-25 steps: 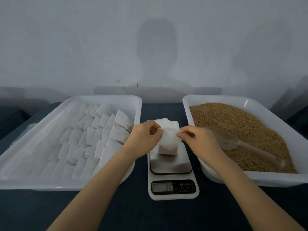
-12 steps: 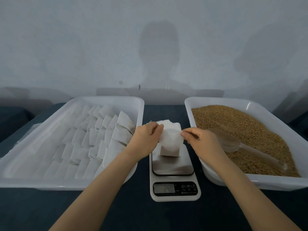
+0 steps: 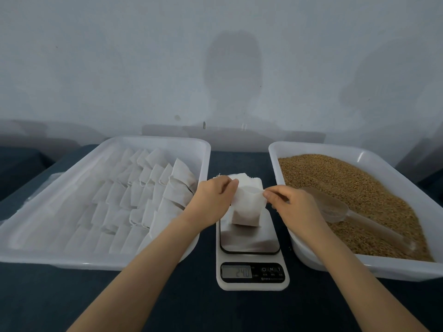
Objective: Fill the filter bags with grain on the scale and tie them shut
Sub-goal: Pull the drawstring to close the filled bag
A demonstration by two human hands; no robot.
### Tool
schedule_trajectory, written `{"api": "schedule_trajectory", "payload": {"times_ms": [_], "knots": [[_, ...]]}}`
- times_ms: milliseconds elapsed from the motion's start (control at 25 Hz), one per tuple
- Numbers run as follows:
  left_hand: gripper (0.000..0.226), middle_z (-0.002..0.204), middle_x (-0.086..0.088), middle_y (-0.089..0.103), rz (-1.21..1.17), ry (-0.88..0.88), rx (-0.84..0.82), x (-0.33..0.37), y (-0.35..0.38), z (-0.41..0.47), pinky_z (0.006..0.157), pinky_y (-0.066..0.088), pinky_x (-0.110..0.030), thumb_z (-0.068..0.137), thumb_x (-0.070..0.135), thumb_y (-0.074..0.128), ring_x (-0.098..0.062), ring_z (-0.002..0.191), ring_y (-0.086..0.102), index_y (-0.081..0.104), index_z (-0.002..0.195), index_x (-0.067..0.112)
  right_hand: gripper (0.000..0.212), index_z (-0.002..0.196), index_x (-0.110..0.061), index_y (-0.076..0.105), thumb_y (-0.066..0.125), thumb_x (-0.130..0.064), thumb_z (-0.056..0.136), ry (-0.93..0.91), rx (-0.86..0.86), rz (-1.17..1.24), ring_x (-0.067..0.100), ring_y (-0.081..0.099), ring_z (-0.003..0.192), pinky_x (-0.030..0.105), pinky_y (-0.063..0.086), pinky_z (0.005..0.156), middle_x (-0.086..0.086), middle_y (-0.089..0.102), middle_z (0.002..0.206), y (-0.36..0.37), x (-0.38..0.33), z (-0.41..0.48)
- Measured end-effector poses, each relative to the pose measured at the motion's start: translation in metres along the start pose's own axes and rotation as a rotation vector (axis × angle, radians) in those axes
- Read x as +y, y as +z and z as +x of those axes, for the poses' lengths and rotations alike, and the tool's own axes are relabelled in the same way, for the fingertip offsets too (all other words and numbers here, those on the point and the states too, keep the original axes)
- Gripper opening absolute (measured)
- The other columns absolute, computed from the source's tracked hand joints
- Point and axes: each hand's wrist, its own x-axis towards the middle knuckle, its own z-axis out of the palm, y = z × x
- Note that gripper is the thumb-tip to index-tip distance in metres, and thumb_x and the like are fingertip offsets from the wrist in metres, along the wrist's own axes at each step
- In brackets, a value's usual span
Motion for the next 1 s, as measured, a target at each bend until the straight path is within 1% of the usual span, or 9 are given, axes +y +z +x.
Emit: {"api": "schedule_trajectory", "payload": {"times_ms": [200,440,520,600,680,840,880,920,1000], "knots": [[0.037,0.085,-0.011,0.066,0.0,-0.013,-0.01,0.0,0.0,0.0,0.078,0.057,-0.043,0.1,0.037,0.041,-0.029,0.085,0.065,0.059,0.086,0.009,0.017,0.1,-0.023,0.069,0.056,-0.03,0.092,0.0,-0.014,-0.014,-0.017,0.055,0.078,-0.002,0.038,0.064,-0.022,0.063,0.081,0.0,-0.001,0.0],[0.042,0.086,-0.016,0.065,-0.015,0.013,-0.001,-0.002,0.002,0.001,0.079,0.055,-0.046,0.1,0.037,0.041,-0.033,0.085,0.062,0.058,0.089,0.001,0.014,0.098,-0.024,0.07,0.06,-0.03,0.09,0.004,-0.013,0.013,-0.016,0.055,0.079,-0.002,0.037,0.065,-0.02,0.065,0.081,-0.001,-0.002,-0.001],[0.04,0.081,-0.009,0.065,-0.026,0.008,-0.014,-0.003,0.001,0.001,0.077,0.056,-0.041,0.098,0.043,0.043,-0.025,0.077,0.063,0.06,0.089,0.008,0.01,0.094,-0.025,0.07,0.063,-0.029,0.088,-0.001,-0.015,0.028,-0.014,0.056,0.079,-0.001,0.037,0.066,-0.02,0.066,0.079,-0.001,-0.003,-0.002],[0.033,0.075,0.007,0.062,-0.003,0.022,-0.071,-0.002,0.0,-0.002,0.065,0.053,-0.028,0.091,0.055,0.05,-0.006,0.067,0.058,0.058,0.098,0.023,0.007,0.09,-0.026,0.071,0.066,-0.026,0.086,-0.028,-0.015,0.041,-0.012,0.057,0.079,0.0,0.038,0.068,-0.02,0.066,0.078,-0.002,-0.005,-0.003],[0.049,0.084,0.015,0.058,0.087,0.059,-0.166,-0.002,-0.001,-0.004,0.066,0.046,-0.018,0.08,0.065,0.059,0.0,0.076,0.057,0.052,0.116,0.034,0.006,0.088,-0.027,0.071,0.067,-0.024,0.085,-0.076,-0.023,0.056,-0.008,0.058,0.08,0.001,0.039,0.07,-0.019,0.067,0.08,-0.002,-0.007,-0.005],[0.081,0.119,0.018,0.055,0.115,0.158,-0.304,0.001,-0.002,-0.004,0.092,0.038,-0.019,0.062,0.063,0.075,0.003,0.109,0.046,0.048,0.134,0.038,0.009,0.086,-0.031,0.069,0.067,-0.022,0.085,-0.163,-0.047,0.056,-0.004,0.06,0.08,0.005,0.042,0.07,-0.017,0.067,0.081,-0.004,-0.012,-0.007],[0.076,0.118,0.02,0.056,0.12,0.151,-0.319,0.001,-0.001,-0.003,0.09,0.038,-0.017,0.063,0.059,0.078,0.005,0.107,0.046,0.052,0.131,0.038,0.01,0.087,-0.031,0.069,0.067,-0.021,0.085,-0.179,-0.057,0.061,-0.004,0.06,0.08,0.005,0.042,0.07,-0.017,0.067,0.081,-0.004,-0.013,-0.007],[0.058,0.105,0.022,0.059,0.121,0.14,-0.318,0.002,-0.001,-0.004,0.083,0.039,-0.014,0.068,0.052,0.079,0.006,0.097,0.049,0.06,0.121,0.039,0.011,0.087,-0.03,0.069,0.067,-0.02,0.085,-0.187,-0.066,0.069,-0.004,0.06,0.08,0.005,0.043,0.07,-0.016,0.068,0.081,-0.004,-0.013,-0.008],[0.01,0.063,0.022,0.055,0.024,0.109,-0.278,0.003,-0.002,-0.002,0.058,0.036,-0.01,0.076,0.037,0.079,0.005,0.061,0.047,0.07,0.077,0.041,0.012,0.085,-0.03,0.069,0.067,-0.018,0.085,-0.16,-0.052,0.11,-0.004,0.06,0.077,0.006,0.044,0.07,-0.015,0.068,0.078,-0.004,-0.013,-0.007]]}}
